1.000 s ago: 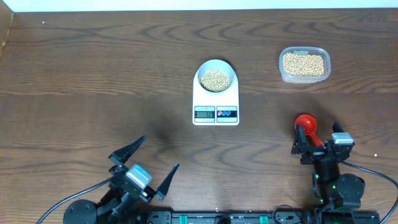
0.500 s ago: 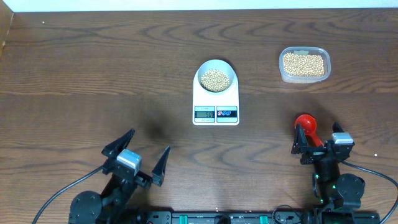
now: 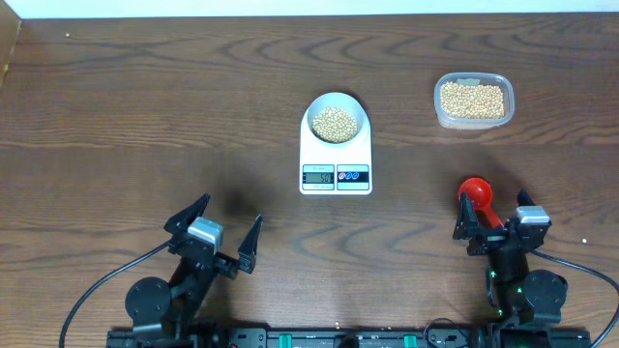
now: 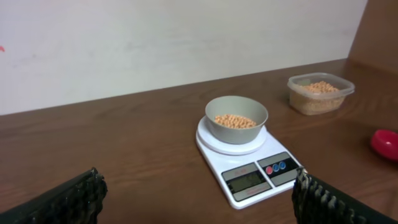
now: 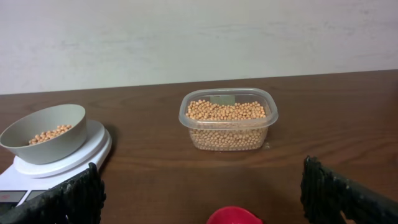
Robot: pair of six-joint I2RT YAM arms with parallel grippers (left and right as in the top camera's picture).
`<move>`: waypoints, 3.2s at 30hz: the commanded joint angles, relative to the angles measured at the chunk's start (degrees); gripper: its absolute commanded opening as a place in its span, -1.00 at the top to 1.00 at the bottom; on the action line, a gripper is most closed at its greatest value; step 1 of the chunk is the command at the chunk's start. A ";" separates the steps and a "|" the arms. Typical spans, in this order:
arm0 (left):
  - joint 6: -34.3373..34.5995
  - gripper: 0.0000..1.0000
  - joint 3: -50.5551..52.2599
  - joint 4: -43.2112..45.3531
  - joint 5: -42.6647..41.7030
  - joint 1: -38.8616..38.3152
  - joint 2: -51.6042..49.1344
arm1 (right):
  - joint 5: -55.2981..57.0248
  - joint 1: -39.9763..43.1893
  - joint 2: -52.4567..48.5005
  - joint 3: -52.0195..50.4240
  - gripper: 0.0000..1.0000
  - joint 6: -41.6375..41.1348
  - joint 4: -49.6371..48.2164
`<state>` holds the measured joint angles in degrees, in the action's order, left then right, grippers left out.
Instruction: Scoop item into bowl and weigh 50g on scale
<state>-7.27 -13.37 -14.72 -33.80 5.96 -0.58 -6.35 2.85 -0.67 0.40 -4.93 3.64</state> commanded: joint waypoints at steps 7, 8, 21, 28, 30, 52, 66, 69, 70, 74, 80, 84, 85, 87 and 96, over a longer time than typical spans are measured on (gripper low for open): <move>0.55 -0.95 4.59 2.99 2.62 0.17 0.50 | 0.42 -0.33 0.37 -0.11 -0.98 0.76 0.22; 0.55 -0.96 5.16 3.56 2.82 0.17 0.50 | 0.42 -0.33 0.37 -0.11 -0.99 0.76 0.22; 0.52 -0.96 10.21 8.02 4.96 0.09 0.52 | 0.42 -0.33 0.37 -0.11 -0.99 0.74 0.22; 0.50 -0.96 11.34 8.41 5.01 0.09 0.52 | 0.42 -0.33 0.37 -0.09 -0.99 0.76 0.22; 0.52 -0.96 11.43 8.87 5.64 0.09 0.52 | 0.42 -0.33 0.37 -0.09 -0.98 0.76 0.22; 0.52 -0.96 13.14 12.48 6.21 0.07 0.52 | 0.42 -0.33 0.37 -0.09 -0.99 0.76 0.22; 5.88 -0.96 13.14 12.07 12.28 0.09 0.52 | 0.42 -0.33 0.37 -0.09 -0.99 0.76 0.22; 5.92 -0.96 13.14 12.07 12.28 0.09 0.52 | 0.42 -0.33 0.37 -0.09 -0.99 0.76 0.22; 5.92 -0.96 13.14 12.07 12.28 0.09 0.52 | 0.42 -0.33 0.37 -0.09 -0.99 0.76 0.22; 8.00 -0.95 13.14 12.04 13.20 0.09 0.52 | 0.42 -0.33 0.37 -0.09 -0.98 0.76 0.22; 8.26 -0.96 13.14 12.04 14.73 0.15 0.52 | 0.44 -0.33 0.37 -0.09 -0.99 0.76 0.22; 8.31 -0.96 13.14 12.00 15.06 0.13 0.52 | 0.42 -0.33 0.37 -0.09 -0.99 0.76 0.22; 8.31 -0.96 13.14 12.00 15.06 0.13 0.52 | 0.42 -0.33 0.37 -0.11 -0.99 0.76 0.22; 8.55 -0.96 13.14 12.00 15.52 0.13 0.52 | 0.42 -0.33 0.37 -0.11 -0.99 0.76 0.22; 15.87 -0.96 13.16 11.78 21.31 0.13 0.52 | 0.42 -0.33 0.37 -0.09 -0.99 0.76 0.22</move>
<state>3.90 -1.80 -1.67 -15.94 5.96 -0.58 -6.35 2.85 -0.67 0.40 -4.93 3.62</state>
